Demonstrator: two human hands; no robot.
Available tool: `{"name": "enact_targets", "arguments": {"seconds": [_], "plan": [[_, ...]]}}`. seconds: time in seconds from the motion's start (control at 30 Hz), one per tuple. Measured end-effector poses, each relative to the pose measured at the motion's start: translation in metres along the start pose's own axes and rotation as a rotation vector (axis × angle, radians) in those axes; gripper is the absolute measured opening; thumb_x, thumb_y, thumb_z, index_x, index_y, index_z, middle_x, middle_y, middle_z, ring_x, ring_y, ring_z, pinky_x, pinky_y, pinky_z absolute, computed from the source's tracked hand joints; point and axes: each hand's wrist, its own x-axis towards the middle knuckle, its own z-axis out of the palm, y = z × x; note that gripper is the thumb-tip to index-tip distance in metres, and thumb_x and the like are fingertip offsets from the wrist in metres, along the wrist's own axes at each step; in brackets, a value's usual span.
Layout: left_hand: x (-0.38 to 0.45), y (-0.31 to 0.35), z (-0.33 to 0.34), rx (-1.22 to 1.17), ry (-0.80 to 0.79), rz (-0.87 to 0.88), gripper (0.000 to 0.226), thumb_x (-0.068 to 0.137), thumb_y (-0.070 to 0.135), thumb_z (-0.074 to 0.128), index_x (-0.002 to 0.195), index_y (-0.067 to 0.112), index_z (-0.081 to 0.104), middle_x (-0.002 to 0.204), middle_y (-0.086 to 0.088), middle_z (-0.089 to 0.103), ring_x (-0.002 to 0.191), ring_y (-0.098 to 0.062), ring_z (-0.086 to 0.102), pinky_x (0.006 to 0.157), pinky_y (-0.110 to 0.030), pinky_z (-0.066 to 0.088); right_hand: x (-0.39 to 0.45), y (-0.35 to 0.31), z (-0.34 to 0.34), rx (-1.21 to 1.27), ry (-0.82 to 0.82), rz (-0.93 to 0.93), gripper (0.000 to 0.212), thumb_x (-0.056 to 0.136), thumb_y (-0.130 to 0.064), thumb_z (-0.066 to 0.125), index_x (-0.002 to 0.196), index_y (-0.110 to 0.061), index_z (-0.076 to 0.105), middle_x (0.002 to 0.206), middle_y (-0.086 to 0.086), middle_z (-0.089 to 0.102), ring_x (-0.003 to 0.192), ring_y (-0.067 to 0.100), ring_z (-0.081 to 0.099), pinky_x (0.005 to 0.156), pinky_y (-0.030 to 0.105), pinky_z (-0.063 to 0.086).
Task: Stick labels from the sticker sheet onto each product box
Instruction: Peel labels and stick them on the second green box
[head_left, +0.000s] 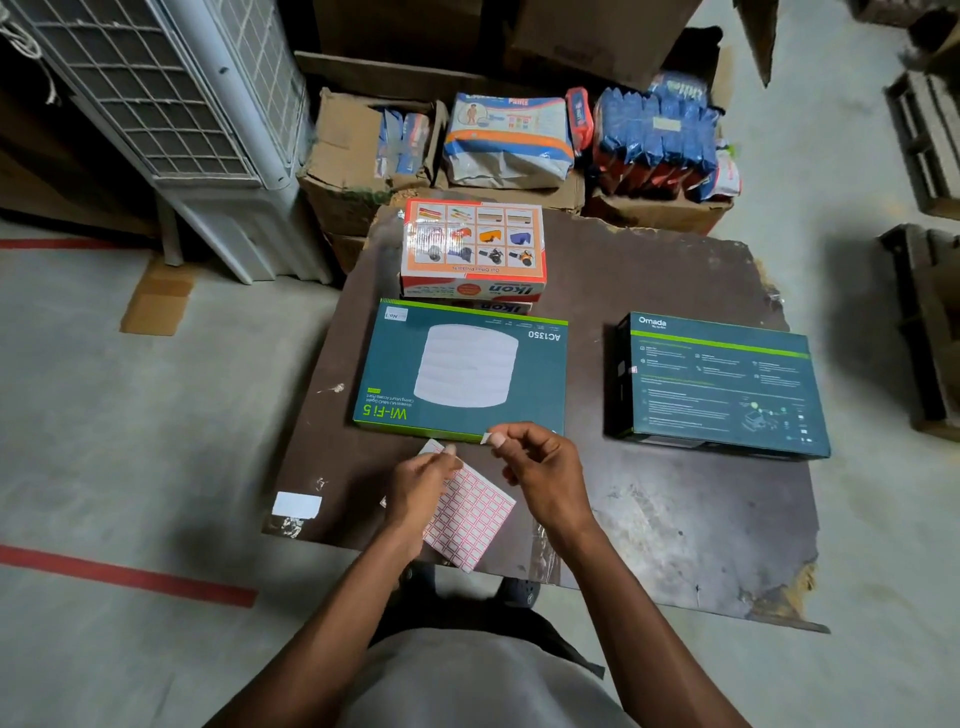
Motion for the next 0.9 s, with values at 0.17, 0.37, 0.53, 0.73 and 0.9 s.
{"name": "enact_targets", "arguments": {"seconds": [0.17,0.37,0.53,0.73,0.9], "plan": [[-0.036,0.056,-0.001,-0.414,-0.392,-0.144,0.041,0.094,0.047,0.062,0.087,0.008,0.072,0.073,-0.004,0.068,0.061,-0.011,0.054,0.058,-0.025,0.034,0.005,-0.002,-0.009,0.072,-0.027,-0.066,0.01,0.093,-0.012,0.073,0.101,-0.009,0.078,0.089,0.001,0.077,0.071,0.006,0.064,0.06,0.02,0.051],[-0.042,0.075,-0.003,-0.373,-0.447,-0.122,0.036,0.079,0.038,0.073,0.096,0.006,0.071,0.078,-0.004,0.068,0.065,-0.011,0.055,0.06,-0.024,0.038,0.011,-0.001,-0.018,0.081,-0.027,-0.113,0.006,0.094,-0.013,0.072,0.096,-0.014,0.078,0.094,0.005,0.078,0.08,0.016,0.069,0.06,0.02,0.05],[-0.041,0.076,0.002,-0.336,-0.472,-0.155,0.02,0.09,0.026,0.07,0.096,0.006,0.072,0.079,-0.006,0.069,0.063,-0.01,0.055,0.057,-0.022,0.038,0.013,0.002,-0.02,0.038,-0.037,-0.117,0.004,0.093,-0.017,0.075,0.094,-0.017,0.079,0.092,0.003,0.078,0.08,0.019,0.069,0.061,0.019,0.05],[-0.036,0.076,0.01,-0.371,-0.454,-0.044,0.003,0.093,0.009,0.065,0.091,0.007,0.066,0.073,-0.002,0.064,0.06,-0.008,0.054,0.051,-0.017,0.037,0.015,0.006,-0.025,0.018,-0.017,-0.097,0.007,0.092,-0.017,0.076,0.095,-0.012,0.079,0.092,0.006,0.078,0.082,0.027,0.071,0.061,0.019,0.05],[-0.031,0.072,0.016,-0.303,-0.34,0.069,0.007,0.093,0.01,0.068,0.091,0.004,0.07,0.073,-0.003,0.066,0.062,-0.009,0.053,0.05,-0.019,0.035,0.016,0.008,-0.028,0.031,-0.007,-0.069,0.007,0.095,-0.015,0.073,0.098,-0.012,0.079,0.09,0.008,0.077,0.071,0.013,0.063,0.061,0.023,0.051]]}}
